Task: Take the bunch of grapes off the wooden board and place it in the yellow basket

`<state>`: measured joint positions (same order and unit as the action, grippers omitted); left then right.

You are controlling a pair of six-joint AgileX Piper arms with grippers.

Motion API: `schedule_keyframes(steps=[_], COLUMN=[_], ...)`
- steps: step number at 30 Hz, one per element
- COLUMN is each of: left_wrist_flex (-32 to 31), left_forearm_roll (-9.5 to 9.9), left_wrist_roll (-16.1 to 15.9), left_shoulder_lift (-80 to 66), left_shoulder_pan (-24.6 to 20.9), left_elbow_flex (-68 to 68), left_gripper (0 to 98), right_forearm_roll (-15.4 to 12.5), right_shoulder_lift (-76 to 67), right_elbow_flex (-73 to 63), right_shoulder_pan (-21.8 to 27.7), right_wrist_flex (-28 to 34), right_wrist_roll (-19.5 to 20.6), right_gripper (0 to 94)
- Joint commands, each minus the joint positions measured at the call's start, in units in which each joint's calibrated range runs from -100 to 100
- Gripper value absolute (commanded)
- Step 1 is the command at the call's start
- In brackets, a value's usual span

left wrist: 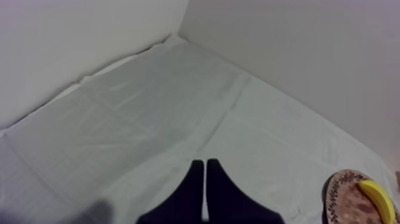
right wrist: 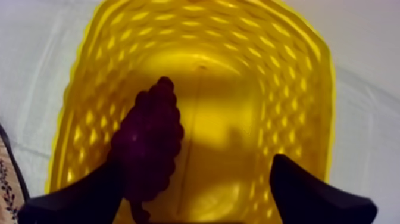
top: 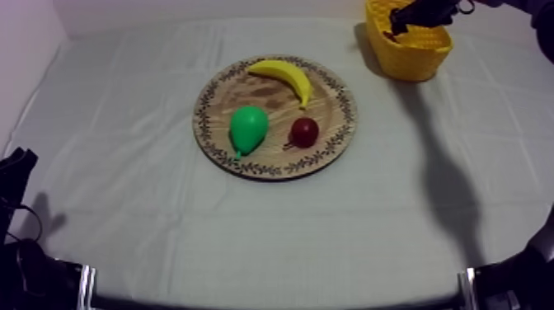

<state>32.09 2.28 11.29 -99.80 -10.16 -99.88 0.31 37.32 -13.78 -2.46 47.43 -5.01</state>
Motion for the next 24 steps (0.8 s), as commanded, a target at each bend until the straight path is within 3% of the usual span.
schedule_keyframes(steps=[1,8,14,24], left_wrist_flex=[0.0,0.0,0.0,0.0], left_forearm_roll=[0.0,0.0,0.0,0.0], left_wrist_roll=[0.0,0.0,0.0,0.0], left_shoulder_lift=[0.0,0.0,0.0,0.0], left_shoulder_pan=[0.0,0.0,0.0,0.0], left_elbow_flex=[0.0,0.0,0.0,0.0], left_gripper=[0.1,0.1,0.1,0.1], right_forearm_roll=[0.2,0.3,0.2,-2.7], right_shoulder_lift=[-2.2,-11.8,-22.1,-39.3], right_elbow_flex=[3.0,12.9,22.6,37.9], right_shoulder_pan=[0.1,1.2,2.8,7.4], right_wrist_flex=[-0.9,-2.0,-3.3,-4.2], right_wrist_roll=[0.2,0.4,0.2,-4.3], right_gripper=[76.6,70.5,58.0,49.3])
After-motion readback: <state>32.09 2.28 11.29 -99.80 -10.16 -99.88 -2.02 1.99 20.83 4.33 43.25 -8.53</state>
